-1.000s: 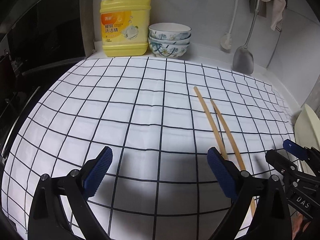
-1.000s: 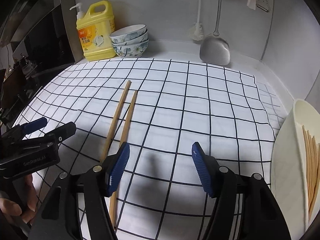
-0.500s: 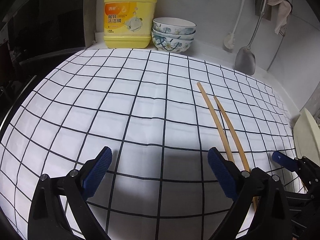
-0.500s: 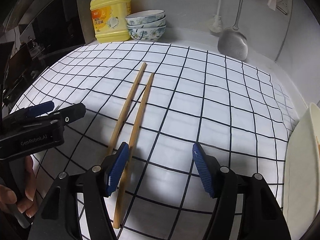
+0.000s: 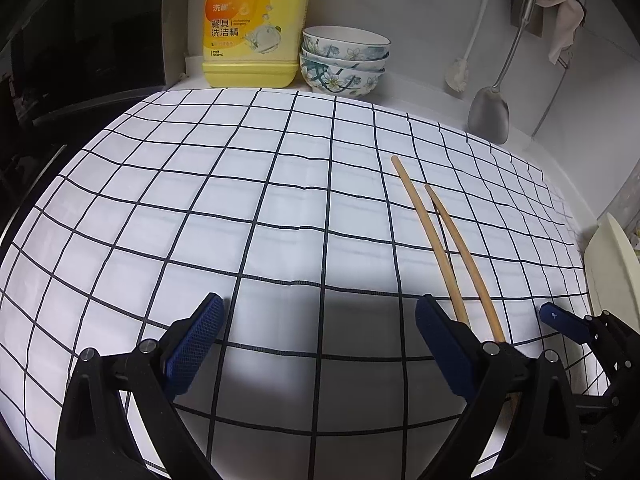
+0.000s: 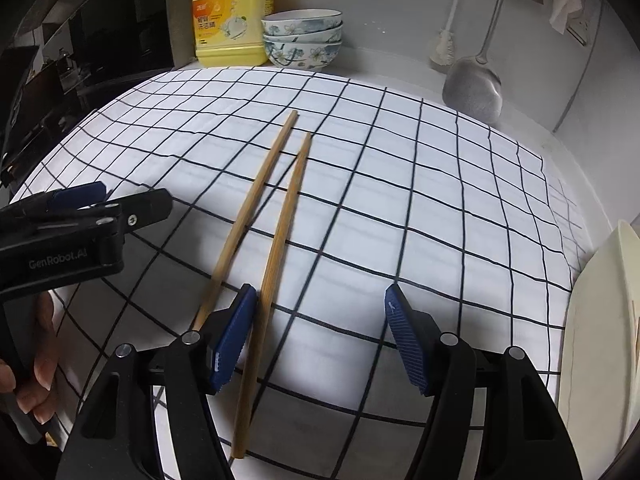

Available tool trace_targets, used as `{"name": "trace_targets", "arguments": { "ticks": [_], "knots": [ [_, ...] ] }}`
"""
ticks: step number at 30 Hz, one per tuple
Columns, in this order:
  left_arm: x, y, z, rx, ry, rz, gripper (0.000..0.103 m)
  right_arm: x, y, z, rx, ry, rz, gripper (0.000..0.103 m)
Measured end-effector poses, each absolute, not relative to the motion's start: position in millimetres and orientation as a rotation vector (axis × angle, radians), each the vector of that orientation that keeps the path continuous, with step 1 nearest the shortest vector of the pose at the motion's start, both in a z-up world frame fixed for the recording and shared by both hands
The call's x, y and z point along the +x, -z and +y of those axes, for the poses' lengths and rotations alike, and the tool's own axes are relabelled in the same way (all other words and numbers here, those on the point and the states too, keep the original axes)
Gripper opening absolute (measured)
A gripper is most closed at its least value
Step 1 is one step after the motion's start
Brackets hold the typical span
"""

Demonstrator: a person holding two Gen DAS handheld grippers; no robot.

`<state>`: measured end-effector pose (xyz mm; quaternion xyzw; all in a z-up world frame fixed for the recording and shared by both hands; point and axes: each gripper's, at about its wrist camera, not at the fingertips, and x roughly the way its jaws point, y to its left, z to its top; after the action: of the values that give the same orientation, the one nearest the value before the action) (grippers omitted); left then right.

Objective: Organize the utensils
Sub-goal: 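Lower both open tools around the two remaining wooden chopsticks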

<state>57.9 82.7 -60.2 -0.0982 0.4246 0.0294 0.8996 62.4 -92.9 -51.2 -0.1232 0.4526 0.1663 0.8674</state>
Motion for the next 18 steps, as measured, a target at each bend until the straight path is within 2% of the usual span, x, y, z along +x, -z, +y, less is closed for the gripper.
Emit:
{"name": "trace_targets", "arguments": {
  "ticks": [9, 18],
  "knots": [
    [60, 56, 79, -0.204, -0.05, 0.911, 0.095, 75, 53, -119, -0.188, -0.269, 0.938, 0.063],
    [74, 48, 44, -0.013, -0.094, 0.908, 0.095, 87, 53, -146, -0.118, -0.216, 0.942, 0.063]
  ]
}}
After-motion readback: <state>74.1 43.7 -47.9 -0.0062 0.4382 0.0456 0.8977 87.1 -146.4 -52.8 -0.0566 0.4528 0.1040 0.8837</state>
